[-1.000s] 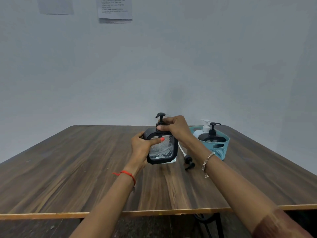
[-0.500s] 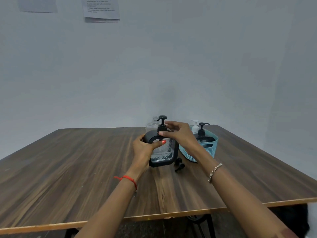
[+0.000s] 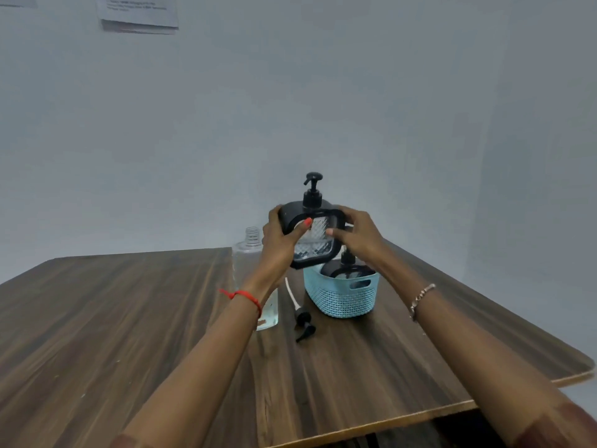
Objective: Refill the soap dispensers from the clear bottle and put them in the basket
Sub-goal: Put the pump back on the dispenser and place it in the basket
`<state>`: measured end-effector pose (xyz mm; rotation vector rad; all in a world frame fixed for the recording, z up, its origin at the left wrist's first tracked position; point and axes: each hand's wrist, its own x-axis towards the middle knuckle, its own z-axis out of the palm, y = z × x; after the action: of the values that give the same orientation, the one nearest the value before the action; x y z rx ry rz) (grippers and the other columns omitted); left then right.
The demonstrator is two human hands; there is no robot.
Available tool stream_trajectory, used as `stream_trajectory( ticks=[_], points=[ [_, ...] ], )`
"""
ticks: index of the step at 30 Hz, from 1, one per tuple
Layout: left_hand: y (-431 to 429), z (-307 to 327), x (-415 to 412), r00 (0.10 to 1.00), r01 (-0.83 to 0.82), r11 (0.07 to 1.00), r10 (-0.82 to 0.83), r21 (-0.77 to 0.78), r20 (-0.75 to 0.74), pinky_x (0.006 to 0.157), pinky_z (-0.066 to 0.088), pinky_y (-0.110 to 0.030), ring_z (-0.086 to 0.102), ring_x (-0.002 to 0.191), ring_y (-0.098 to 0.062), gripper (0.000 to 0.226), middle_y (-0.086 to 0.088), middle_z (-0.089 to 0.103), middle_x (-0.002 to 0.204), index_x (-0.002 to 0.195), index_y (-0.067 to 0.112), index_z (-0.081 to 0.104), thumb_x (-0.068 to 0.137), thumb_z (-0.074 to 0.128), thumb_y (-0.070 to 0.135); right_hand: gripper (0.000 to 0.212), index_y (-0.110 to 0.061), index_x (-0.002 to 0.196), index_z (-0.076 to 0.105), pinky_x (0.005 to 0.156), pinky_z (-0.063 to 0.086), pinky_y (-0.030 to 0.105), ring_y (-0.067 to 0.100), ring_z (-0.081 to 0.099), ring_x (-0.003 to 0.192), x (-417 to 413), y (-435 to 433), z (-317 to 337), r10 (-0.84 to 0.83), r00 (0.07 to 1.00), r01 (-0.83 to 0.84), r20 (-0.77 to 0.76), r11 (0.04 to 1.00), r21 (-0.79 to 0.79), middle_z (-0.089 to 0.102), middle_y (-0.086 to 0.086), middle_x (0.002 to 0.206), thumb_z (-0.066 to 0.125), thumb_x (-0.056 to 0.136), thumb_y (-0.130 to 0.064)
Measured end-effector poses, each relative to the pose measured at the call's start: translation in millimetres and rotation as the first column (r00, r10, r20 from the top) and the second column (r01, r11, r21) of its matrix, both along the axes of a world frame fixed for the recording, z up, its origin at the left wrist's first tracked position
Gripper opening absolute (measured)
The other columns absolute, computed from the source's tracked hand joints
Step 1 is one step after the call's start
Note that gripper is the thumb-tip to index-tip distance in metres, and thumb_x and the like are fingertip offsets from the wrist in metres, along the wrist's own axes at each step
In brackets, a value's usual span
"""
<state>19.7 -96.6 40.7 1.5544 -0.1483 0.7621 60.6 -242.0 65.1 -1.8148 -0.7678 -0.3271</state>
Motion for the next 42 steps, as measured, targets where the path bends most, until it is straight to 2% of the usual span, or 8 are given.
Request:
stream_trajectory(
  ticks=[6, 11, 19, 23, 27, 32, 38, 42],
  points=[
    [-14.7, 32.9, 53.3, 0.997, -0.033, 0.989, 0.023, 0.146, 0.075, 0.085, 0.046, -0.013, 0.053, 0.110, -0.018, 0.058, -0.010, 0.049, 0.129, 0.140, 0.019, 0.025, 0.091, 0.057, 0.021, 0.044, -0.005, 0.123, 0.057, 0.094, 0.051, 0.044, 0.024, 0.061, 0.101, 49.0, -10.7, 21.4, -0.014, 0.999, 0.007, 0.047, 0.990, 0.144, 0.063, 0.006, 0.104, 0.060, 0.081, 0.008],
    [-17.1, 35.5, 90.7, 0.998, -0.011, 0.991, 0.003, 0.132, 0.058, 0.097, 0.048, -0.040, 0.055, 0.107, -0.024, 0.047, -0.009, 0.053, 0.119, 0.134, 0.014, 0.029, 0.094, 0.053, 0.016, 0.042, -0.002, 0.128, 0.054, 0.071, 0.056, 0.020, 0.020, 0.059, 0.097, 91.5, -13.5, 24.8, -0.005, 0.999, -0.001, 0.032, 0.984, 0.177, 0.062, 0.006, 0.110, 0.052, 0.087, 0.010],
    [-3.1, 22.0, 133.4, 0.994, -0.091, 0.986, 0.081, 0.139, 0.076, 0.093, 0.049, -0.039, 0.057, 0.103, -0.023, 0.041, -0.006, 0.056, 0.114, 0.130, 0.014, 0.035, 0.093, 0.053, 0.016, 0.040, 0.007, 0.129, 0.049, 0.070, 0.056, 0.015, 0.014, 0.053, 0.107, 142.4, 0.2, 14.8, 0.119, 0.991, -0.103, -0.058, 0.968, 0.231, 0.047, -0.009, 0.124, 0.052, 0.089, 0.008],
    [4.9, 8.9, 148.0, 0.994, -0.102, 0.984, 0.097, 0.145, 0.041, 0.084, 0.044, -0.019, 0.053, 0.101, -0.016, 0.040, -0.009, 0.056, 0.120, 0.130, 0.012, 0.037, 0.093, 0.053, 0.015, 0.039, 0.004, 0.131, 0.049, 0.077, 0.056, 0.021, 0.015, 0.055, 0.107, 159.4, 5.4, 0.3, 0.157, 0.980, -0.127, -0.119, 0.965, 0.231, 0.049, -0.009, 0.125, 0.051, 0.092, 0.003],
    [8.3, -11.5, 155.9, 0.996, -0.084, 0.984, 0.088, 0.158, -0.021, 0.075, 0.041, -0.009, 0.051, 0.100, -0.012, 0.041, -0.001, 0.053, 0.112, 0.131, 0.009, 0.037, 0.093, 0.053, 0.014, 0.037, 0.003, 0.130, 0.051, 0.090, 0.052, 0.037, 0.017, 0.055, 0.111, 172.7, 3.3, -21.9, 0.156, 0.967, -0.122, -0.201, 0.978, 0.170, 0.052, -0.003, 0.129, 0.051, 0.093, 0.001],
    [1.8, -36.2, 160.3, 0.980, -0.060, 0.995, 0.075, 0.086, -0.183, 0.102, 0.042, -0.037, 0.052, 0.114, -0.023, 0.047, -0.012, 0.052, 0.129, 0.134, 0.010, 0.035, 0.092, 0.055, 0.020, 0.025, 0.009, 0.113, 0.061, 0.084, 0.054, 0.023, 0.012, 0.052, 0.114, 180.8, -7.3, -43.5, 0.088, 0.978, -0.082, -0.190, 0.996, 0.037, 0.054, 0.003, 0.129, 0.052, 0.091, 0.002],
    [1.6, -50.7, 169.3, 0.953, 0.009, 1.000, -0.002, 0.022, -0.302, 0.101, 0.044, -0.049, 0.051, 0.117, -0.029, 0.059, -0.011, 0.055, 0.125, 0.129, 0.011, 0.039, 0.081, 0.059, 0.039, 0.023, 0.011, 0.110, 0.061, 0.059, 0.047, 0.006, 0.020, 0.056, 0.105, 176.5, -10.4, -54.9, 0.072, 0.979, -0.077, -0.191, 0.997, -0.016, 0.060, 0.013, 0.115, 0.052, 0.091, 0.004],
    [-0.4, -48.0, 162.0, 0.897, 0.031, 0.993, 0.024, 0.116, -0.441, 0.085, 0.050, -0.030, 0.055, 0.097, -0.022, 0.040, -0.015, 0.056, 0.109, 0.108, -0.004, 0.046, 0.087, 0.053, 0.029, 0.025, -0.003, 0.106, 0.066, 0.053, 0.038, -0.001, -0.007, 0.053, 0.071, 171.1, -10.6, -58.1, 0.007, 0.994, -0.031, -0.111, 0.977, -0.212, 0.059, 0.000, 0.086, 0.050, 0.089, 0.007]
  ],
)
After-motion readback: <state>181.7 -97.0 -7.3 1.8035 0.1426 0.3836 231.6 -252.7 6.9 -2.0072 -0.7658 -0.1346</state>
